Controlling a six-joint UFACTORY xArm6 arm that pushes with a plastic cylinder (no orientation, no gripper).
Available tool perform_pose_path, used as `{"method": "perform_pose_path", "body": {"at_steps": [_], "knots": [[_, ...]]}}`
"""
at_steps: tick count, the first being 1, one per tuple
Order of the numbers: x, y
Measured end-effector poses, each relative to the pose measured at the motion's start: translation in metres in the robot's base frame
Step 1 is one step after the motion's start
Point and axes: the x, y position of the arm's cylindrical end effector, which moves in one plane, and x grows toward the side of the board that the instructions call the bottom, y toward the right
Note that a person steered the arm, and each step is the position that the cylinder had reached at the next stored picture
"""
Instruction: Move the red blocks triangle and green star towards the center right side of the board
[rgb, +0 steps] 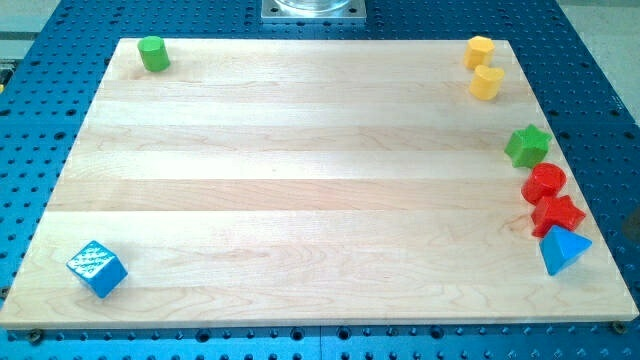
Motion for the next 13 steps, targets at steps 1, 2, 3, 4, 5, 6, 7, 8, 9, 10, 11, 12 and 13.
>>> {"method": "perform_pose_path", "body": {"at_steps": [1,2,3,4,5,6,7,8,9,10,11,12,13], "knots": [[0.060,-0.028],[0.063,-0.048],[0.064,-0.072],[0.062,-0.094],[0.060,-0.095],[0.045,-0.095],[0.020,-0.095],[0.009,-0.095],[0.009,-0.095],[0.009,-0.095],[0.021,-0.090],[0.014,-0.081],[-0.017,-0.081]]}}
